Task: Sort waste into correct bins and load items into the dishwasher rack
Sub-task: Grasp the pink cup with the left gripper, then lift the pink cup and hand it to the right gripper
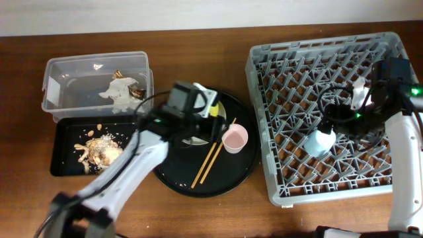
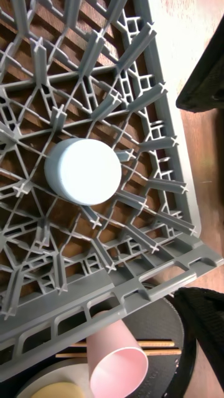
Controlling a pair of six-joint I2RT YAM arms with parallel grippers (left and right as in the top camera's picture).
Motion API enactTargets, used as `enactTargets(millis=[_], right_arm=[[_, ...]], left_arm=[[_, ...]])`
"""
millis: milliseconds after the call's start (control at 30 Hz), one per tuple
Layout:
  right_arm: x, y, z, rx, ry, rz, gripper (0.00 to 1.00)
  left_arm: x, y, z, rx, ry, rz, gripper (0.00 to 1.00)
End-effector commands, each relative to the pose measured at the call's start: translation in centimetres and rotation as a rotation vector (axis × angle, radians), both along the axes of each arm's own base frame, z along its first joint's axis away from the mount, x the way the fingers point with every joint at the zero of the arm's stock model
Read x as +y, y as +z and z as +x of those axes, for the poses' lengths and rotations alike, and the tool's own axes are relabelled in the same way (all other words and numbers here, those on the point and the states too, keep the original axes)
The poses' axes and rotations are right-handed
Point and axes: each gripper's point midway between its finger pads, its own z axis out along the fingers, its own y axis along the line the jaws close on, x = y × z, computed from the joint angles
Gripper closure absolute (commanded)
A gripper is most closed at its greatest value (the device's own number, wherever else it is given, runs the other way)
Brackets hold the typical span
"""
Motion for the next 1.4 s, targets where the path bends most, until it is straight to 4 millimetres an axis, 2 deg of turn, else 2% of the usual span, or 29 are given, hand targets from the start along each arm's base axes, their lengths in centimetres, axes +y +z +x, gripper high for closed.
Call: enactTargets(millis=[0, 67, 100, 167, 200, 300, 367, 433, 467, 500, 533, 567, 600, 633, 700, 733, 867, 1000, 1167, 1233, 1267, 1367], right_arm=[[0.4, 0.1, 0.1, -0.005, 0.017, 0.011, 0.09], [0.4, 0.1, 0.1, -0.005, 0.017, 0.011, 0.09], [0.4, 0.1, 0.1, -0.005, 0.017, 0.011, 0.09], [0.4, 0.1, 0.1, -0.005, 0.017, 0.011, 0.09], [0.4, 0.1, 0.1, -0.005, 0.017, 0.011, 0.08], [0.4, 0.1, 0.1, -0.005, 0.017, 0.011, 0.08], [0.4, 0.1, 0.1, -0.005, 0.017, 0.010, 0.08], [0.3, 0.1, 0.1, -0.005, 0.017, 0.010, 0.08], [0.4, 0.1, 0.1, -0.005, 0.017, 0.010, 0.08], [0.3, 0.1, 0.1, -0.005, 0.017, 0.010, 0.05], [0.4, 0.1, 0.1, -0.005, 0.017, 0.010, 0.04], [0.4, 0.1, 0.1, -0.007, 0.018, 0.015, 0.02], [0.9, 0.2, 0.3, -0.018, 0.031, 0.042, 0.00], [2.3, 0.6, 0.7, -0.056, 0.102, 0.113, 0.00], [7.0, 2.4, 1.4, -0.180, 0.315, 0.341, 0.00], [9.8, 3.6, 1.4, -0.243, 0.435, 0.450, 0.01], [17.5, 6.6, 0.5, -0.368, 0.731, 0.680, 0.01], [22.8, 8.9, -0.4, -0.477, 0.931, 0.804, 0.01], [26.5, 11.0, -1.2, -0.602, 1.098, 0.884, 0.01], [27.2, 11.2, -1.5, -0.612, 1.130, 0.888, 0.00], [27.5, 11.2, -1.7, -0.613, 1.142, 0.891, 0.05], [27.6, 11.1, -1.9, -0.603, 1.144, 0.890, 0.09]], left_arm=[[-2.0, -5.0, -0.2, 0.092, -0.016, 0.041, 0.34], [-1.7, -6.8, -0.2, 0.126, 0.007, 0.077, 0.35], [-1.6, -7.6, -0.2, 0.143, 0.008, 0.087, 0.39], [-1.5, -8.5, -0.5, 0.167, 0.007, 0.101, 0.58], [-1.3, -9.2, -0.8, 0.191, 0.007, 0.115, 0.80], [-1.1, -9.4, -1.3, 0.217, 0.012, 0.121, 1.00], [-1.5, -8.9, -1.4, 0.237, 0.023, 0.088, 1.00], [-1.9, -6.3, -1.1, 0.225, 0.001, -0.002, 1.00], [-1.5, -4.1, -0.5, 0.196, 0.007, -0.050, 1.00], [-0.4, -1.0, 0.3, 0.151, 0.032, -0.116, 1.00], [0.2, 0.4, 0.7, 0.137, 0.053, -0.152, 1.00], [1.8, 3.2, 1.4, 0.120, 0.097, -0.231, 1.00], [2.9, 4.7, 1.7, 0.129, 0.124, -0.294, 1.00], [3.5, 5.9, 1.9, 0.143, 0.119, -0.367, 1.00], [3.6, 8.6, 1.3, 0.185, 0.019, -0.540, 1.00], [3.2, 9.9, 0.7, 0.180, -0.052, -0.604, 1.00], [1.8, 13.0, -0.9, 0.187, -0.208, -0.731, 1.00], [0.9, 14.6, -2.9, 0.210, -0.339, -0.793, 1.00], [-0.3, 15.2, -4.8, 0.247, -0.431, -0.820, 1.00], [-0.6, 15.2, -5.2, 0.254, -0.445, -0.821, 1.00], [-0.6, 15.2, -5.3, 0.257, -0.449, -0.822, 1.00], [-0.6, 15.2, -5.3, 0.257, -0.448, -0.822, 1.00]])
